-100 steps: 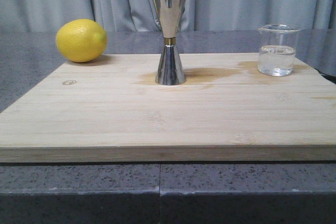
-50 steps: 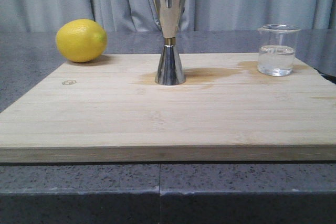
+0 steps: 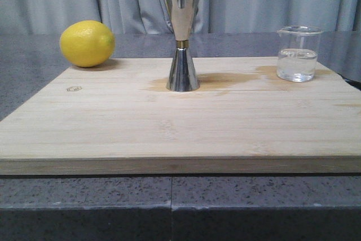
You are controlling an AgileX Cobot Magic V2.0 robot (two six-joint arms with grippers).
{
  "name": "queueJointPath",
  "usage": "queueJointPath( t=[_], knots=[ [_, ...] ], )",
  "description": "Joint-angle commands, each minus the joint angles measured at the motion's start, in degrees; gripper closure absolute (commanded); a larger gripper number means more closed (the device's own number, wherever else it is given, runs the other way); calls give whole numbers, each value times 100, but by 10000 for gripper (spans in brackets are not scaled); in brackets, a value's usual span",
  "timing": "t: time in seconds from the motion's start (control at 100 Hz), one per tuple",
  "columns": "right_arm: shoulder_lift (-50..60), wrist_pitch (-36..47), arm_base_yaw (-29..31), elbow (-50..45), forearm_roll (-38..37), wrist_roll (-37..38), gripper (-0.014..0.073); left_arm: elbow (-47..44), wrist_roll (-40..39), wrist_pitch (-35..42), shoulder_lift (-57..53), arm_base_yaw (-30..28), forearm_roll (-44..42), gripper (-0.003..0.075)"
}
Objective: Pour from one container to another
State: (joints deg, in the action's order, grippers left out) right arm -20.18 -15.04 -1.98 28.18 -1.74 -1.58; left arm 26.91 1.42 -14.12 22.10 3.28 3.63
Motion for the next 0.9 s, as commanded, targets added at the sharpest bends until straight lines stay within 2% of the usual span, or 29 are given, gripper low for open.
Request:
queueJointPath(
  t=[0.0,0.1,0.15,0.2,0.76,0.89],
  knots=[
    [-102,424,-7,169,-61,-29,417,209,-21,499,94,-36,58,546],
    [-102,432,-7,169,-61,-29,223,209,-21,499,94,-44,58,295],
    [-102,432,-7,169,-61,-29,162,209,-21,499,94,-44,58,219],
    [-102,432,-7,169,-61,-29,133,209,-21,499,94,-44,58,187],
    [-102,404,-7,179,38,-29,134,209,-21,514,94,-44,247,186],
    [-115,171,-7,324,38,-29,133,412,-21,20,134,-44,201,186]
  ],
)
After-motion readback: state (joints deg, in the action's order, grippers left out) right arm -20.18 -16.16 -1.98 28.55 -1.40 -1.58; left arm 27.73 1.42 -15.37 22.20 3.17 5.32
